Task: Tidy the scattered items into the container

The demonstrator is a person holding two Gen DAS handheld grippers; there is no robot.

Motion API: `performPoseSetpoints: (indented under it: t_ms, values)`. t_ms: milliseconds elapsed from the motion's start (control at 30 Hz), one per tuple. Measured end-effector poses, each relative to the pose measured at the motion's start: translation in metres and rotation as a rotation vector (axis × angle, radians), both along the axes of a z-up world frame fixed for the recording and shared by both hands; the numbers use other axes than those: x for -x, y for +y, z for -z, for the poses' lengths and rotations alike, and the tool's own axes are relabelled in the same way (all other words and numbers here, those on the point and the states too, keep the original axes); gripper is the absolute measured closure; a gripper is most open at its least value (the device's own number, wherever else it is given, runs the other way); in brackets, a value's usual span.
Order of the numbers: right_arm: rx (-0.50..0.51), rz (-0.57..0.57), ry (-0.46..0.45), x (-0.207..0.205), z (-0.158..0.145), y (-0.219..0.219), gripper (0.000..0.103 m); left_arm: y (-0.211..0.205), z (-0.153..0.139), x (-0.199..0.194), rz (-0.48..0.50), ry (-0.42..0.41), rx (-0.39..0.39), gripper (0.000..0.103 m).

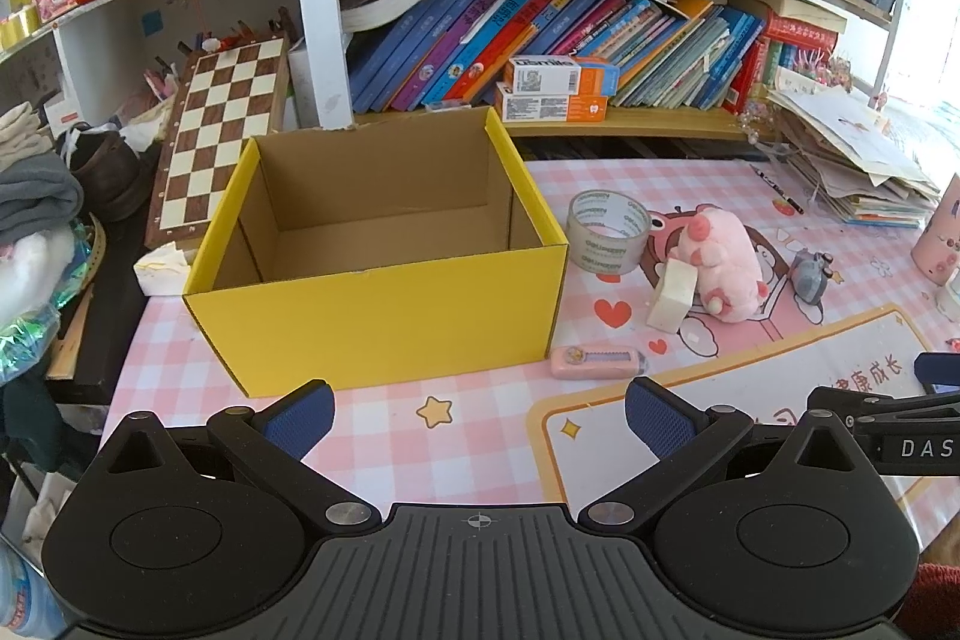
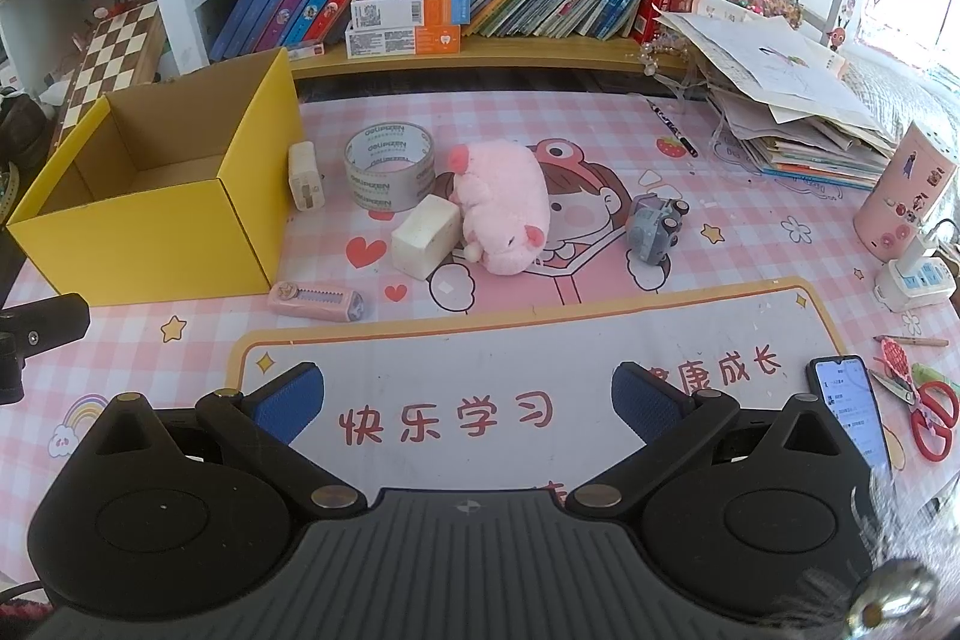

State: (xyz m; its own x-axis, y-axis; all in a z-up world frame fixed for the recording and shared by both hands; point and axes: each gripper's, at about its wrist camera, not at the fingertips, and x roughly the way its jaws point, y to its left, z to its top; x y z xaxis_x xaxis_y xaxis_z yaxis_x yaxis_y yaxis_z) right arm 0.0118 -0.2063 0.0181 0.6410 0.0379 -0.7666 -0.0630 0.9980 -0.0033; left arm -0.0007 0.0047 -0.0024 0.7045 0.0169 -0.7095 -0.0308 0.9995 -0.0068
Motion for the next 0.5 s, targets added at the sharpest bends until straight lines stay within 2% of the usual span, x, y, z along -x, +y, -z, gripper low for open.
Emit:
performPoseSetpoints:
  t_ms: [500]
  values:
    - [0.001, -0.004, 0.004, -0.0039, 0.0020, 0.0014, 0.000, 0.0024, 0.0011, -0.0043, 0.000, 0.006, 0.005, 0.000]
